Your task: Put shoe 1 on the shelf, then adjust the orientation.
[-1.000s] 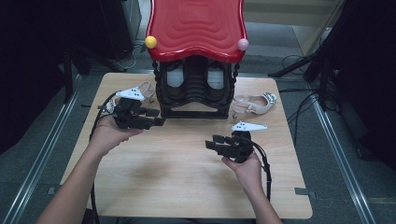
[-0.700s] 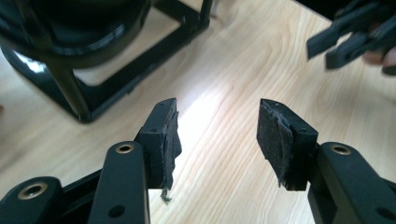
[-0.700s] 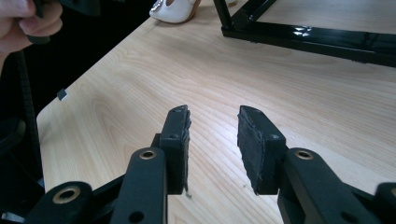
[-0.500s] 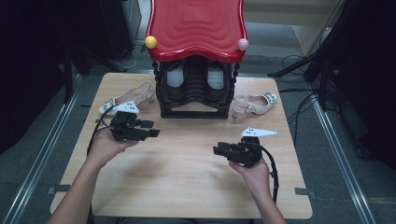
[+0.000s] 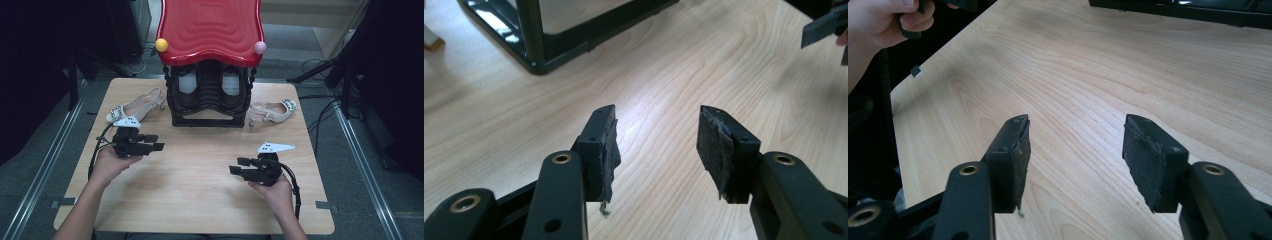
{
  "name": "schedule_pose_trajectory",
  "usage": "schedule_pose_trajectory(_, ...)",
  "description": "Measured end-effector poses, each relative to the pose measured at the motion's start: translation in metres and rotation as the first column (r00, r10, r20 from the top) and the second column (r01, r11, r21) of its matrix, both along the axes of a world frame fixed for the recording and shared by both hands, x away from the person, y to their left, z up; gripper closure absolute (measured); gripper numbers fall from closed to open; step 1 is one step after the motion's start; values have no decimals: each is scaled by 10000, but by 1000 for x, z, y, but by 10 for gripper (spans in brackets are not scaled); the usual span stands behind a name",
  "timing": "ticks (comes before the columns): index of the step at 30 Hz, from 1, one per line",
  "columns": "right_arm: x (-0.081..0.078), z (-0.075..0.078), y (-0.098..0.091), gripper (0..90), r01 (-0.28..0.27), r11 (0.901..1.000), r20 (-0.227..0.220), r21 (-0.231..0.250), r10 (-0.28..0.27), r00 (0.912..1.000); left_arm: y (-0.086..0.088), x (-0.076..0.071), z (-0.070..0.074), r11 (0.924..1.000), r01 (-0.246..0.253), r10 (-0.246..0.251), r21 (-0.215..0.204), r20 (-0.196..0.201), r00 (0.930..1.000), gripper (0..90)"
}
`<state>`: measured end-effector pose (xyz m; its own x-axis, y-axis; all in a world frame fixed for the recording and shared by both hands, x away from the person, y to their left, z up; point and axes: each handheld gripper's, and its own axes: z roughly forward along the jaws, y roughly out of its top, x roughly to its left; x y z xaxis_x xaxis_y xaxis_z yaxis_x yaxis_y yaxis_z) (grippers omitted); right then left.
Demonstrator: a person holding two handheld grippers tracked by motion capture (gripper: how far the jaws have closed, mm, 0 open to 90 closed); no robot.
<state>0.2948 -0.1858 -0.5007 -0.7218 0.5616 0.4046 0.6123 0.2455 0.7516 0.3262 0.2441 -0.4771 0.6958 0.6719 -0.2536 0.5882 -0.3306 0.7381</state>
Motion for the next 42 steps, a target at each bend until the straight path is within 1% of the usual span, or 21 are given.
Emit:
schedule_pose_trajectory(2, 0, -1, 0, 451, 57, 10000, 49, 3, -57, 10000, 0, 1, -3, 9996, 102, -100, 272, -94, 9999, 523)
schedule_pose_trajectory(4, 1, -2, -1, 444, 162, 9998, 51, 68, -163, 9999, 1, 1, -4, 9992, 80, -74, 394, -148, 9999, 536)
schedule_pose_trajectory(7, 2, -3, -2, 439, 286, 9996, -54, 40, -286, 9996, 4, 2, -5, 9996, -14, 21, 289, -244, 9997, 579)
schedule_pose_trajectory(9, 3, -3, -2, 434, 349, 9994, -18, -1, -349, 9994, 7, 5, -7, 9997, -105, 116, 208, -533, 9985, 602)
schedule_pose_trajectory(11, 3, -3, -2, 434, 499, 9987, -18, -53, -499, 9988, 10, 6, -11, 9997, -219, 223, 73, -571, 9981, 641)
schedule_pose_trajectory(14, 3, -3, -2, 441, 532, 9985, 44, -121, -532, 9986, 18, 9, -16, 9996, -264, 266, 39, -641, 9976, 707)
schedule_pose_trajectory(16, 4, -4, -3, 440, 551, 9984, 31, -120, -551, 9985, 25, 12, -20, 9985, -550, 553, 60, -599, 9967, 755)
schedule_pose_trajectory(19, 4, -4, -3, 438, 608, 9980, -12, -179, -609, 9981, 35, 18, -23, 9968, -800, 802, 59, -557, 9952, 815)
schedule_pose_trajectory(21, 5, -4, -3, 436, 646, 9977, -68, -224, -648, 9979, 41, 22, -26, 9946, -1034, 1037, 82, -507, 9933, 838)
schedule_pose_trajectory(22, 5, -5, -3, 436, 673, 9974, -89, -256, -675, 9977, 44, 24, -27, 9944, -1050, 1053, 89, -554, 9929, 849)
schedule_pose_trajectory(23, 5, -5, -3, 435, 681, 9973, -84, -260, -684, 9976, 46, 26, -28, 9935, -1124, 1132, 173, -500, 9923, 861)
schedule_pose_trajectory(25, 5, -5, -2, 436, 699, 9972, -80, -277, -701, 9975, 50, 30, -29, 9910, -1325, 1331, 184, -379, 9904, 887)
schedule_pose_trajectory(27, 6, -6, -2, 447, 667, 9975, -120, -246, -670, 9977, 55, 35, -31, 9883, -1514, 1520, 180, -349, 9878, 898)
schedule_pose_trajectory(29, 6, -6, -2, 449, 691, 9973, -111, -233, -694, 9975, 59, 39, -34, 9859, -1671, 1673, 71, -346, 9853, 899)
schedule_pose_trajectory(31, 6, -5, -2, 449, 698, 9970, -45, -326, -700, 9975, 63, 43, -37, 9834, -1799, 1807, 226, -395, 9827, 900)
schedule_pose_trajectory(35, 6, -6, -5, 447, 817, 9960, -167, -358, -823, 9965, 72, 53, -42, 9764, -2122, 2137, 399, -377, 9762, 900)
schedule_pose_trajectory(37, 6, -7, -5, 446, 814, 9958, -95, -418, -819, 9966, 77, 58, -44, 9703, -2396, 2407, 327, -366, 9699, 900)
schedule_pose_trajectory(39, 4, -7, -6, 446, 869, 9949, -95, -504, -875, 9961, 82, 63, -47, 9603, -2756, 2771, 420, -328, 9603, 900)
schedule_pose_trajectory(40, 4, -7, -6, 446, 891, 9948, -106, -494, -897, 9959, 84, 65, -48, 9572, -2873, 2885, 342, -368, 9568, 900)
schedule_pose_trajectory(41, 3, -7, -6, 446, 897, 9947, -73, -498, -902, 9959, 86, 67, -48, 9538, -2981, 2995, 379, -396, 9533, 900)
schedule_pose_trajectory(42, 3, -8, -7, 447, 926, 9943, -53, -532, -930, 9957, 86, 69, -50, 9490, -3123, 3137, 444, -311, 9490, 900)
